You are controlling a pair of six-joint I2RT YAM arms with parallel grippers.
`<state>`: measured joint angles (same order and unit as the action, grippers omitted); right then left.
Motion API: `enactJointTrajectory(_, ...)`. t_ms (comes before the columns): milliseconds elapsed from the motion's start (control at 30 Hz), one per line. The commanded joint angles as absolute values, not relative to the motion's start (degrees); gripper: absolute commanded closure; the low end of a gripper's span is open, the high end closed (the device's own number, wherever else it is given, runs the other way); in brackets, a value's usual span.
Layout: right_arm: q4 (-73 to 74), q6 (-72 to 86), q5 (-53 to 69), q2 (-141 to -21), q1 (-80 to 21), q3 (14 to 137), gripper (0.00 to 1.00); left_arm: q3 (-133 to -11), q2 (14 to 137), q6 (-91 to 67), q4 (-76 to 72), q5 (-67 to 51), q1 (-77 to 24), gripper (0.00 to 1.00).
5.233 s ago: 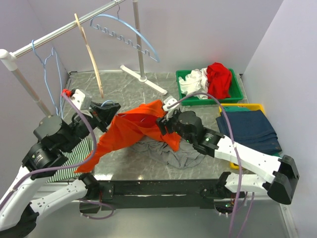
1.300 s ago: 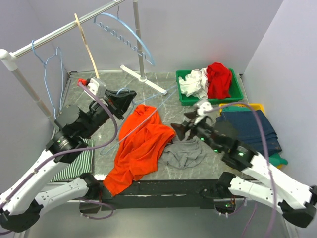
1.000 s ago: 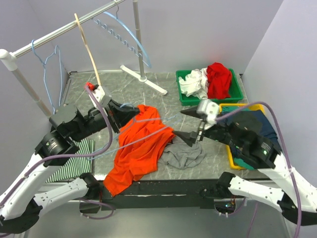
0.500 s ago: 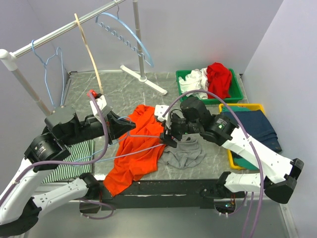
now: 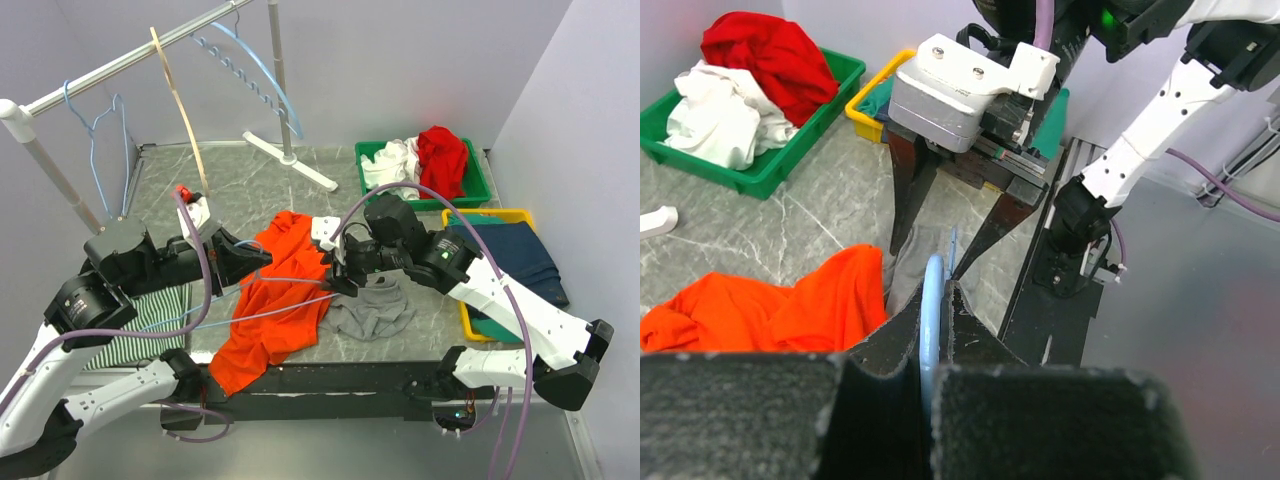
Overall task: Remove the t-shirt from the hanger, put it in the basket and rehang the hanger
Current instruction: Place the hanger at the clothesline.
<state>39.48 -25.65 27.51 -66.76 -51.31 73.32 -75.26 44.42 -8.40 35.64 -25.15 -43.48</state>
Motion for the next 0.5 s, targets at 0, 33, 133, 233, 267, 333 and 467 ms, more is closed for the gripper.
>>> enactJointTrajectory(0, 38.94, -26.98, 32.16, -66.70, -51.50, 74.88, 0.43, -77.61, 43.86, -8.79, 34.02, -26.72, -43.59, 0.99)
enactJointTrajectory(33, 39.20, -27.16, 32.60, -66.88, -51.59, 75.06, 0.46, -77.61, 43.77, -8.88, 33.75, -26.72, -43.59, 0.99)
enactJointTrajectory(133, 40.08, -27.25, 34.45, -68.11, -51.50, 75.67, 0.61, -77.70, 43.51, -9.14, 33.05, -25.58, -43.59, 0.99)
enactJointTrajectory(233, 40.96, -26.99, 35.51, -69.17, -51.42, 76.11, 0.78, -77.26, 42.72, -9.75, 31.21, -22.16, -43.59, 0.99)
enactJointTrajectory(267, 41.31, -27.07, 35.77, -69.26, -51.50, 76.11, 0.82, -76.65, 42.37, -9.93, 29.72, -21.37, -43.59, 0.99)
enactJointTrajectory(333, 41.05, -26.63, 35.95, -68.91, -51.50, 75.77, 0.85, -75.85, 41.40, -10.37, 28.74, -18.99, -43.68, 0.99)
enactJointTrajectory(467, 37.54, -25.23, 33.84, -66.45, -51.42, 73.74, 1.00, -74.97, 40.25, -10.55, 28.04, -14.78, -43.59, 0.80)
